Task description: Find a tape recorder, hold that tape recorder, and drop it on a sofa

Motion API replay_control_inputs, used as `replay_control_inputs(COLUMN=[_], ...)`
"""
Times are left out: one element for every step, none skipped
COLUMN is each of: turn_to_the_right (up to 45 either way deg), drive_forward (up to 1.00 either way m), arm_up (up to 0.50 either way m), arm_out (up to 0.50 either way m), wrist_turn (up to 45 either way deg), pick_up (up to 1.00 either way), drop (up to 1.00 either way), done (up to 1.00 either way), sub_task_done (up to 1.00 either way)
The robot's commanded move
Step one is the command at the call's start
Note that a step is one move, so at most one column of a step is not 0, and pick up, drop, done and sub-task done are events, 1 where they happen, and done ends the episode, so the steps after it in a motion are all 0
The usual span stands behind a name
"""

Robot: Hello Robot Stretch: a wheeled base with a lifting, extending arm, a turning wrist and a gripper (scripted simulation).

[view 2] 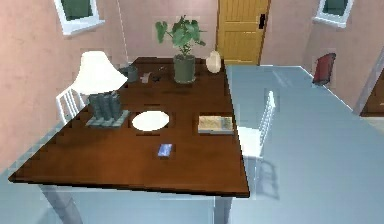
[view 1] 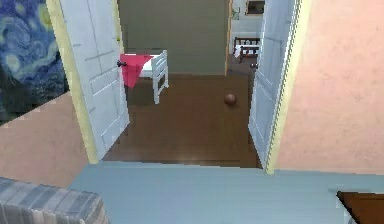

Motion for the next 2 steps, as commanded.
replay_control_inputs(turn_to_the_right=[3.0,0.0], drive_forward=[0.0,0.45], arm_up=[0.0,0.0], arm_out=[0.0,0.0], wrist_turn=[0.0,0.0], pick_up=[0.0,0.0], drop=[0.0,0.0], done=[0.0,0.0], sub_task_done=[0.0,0.0])
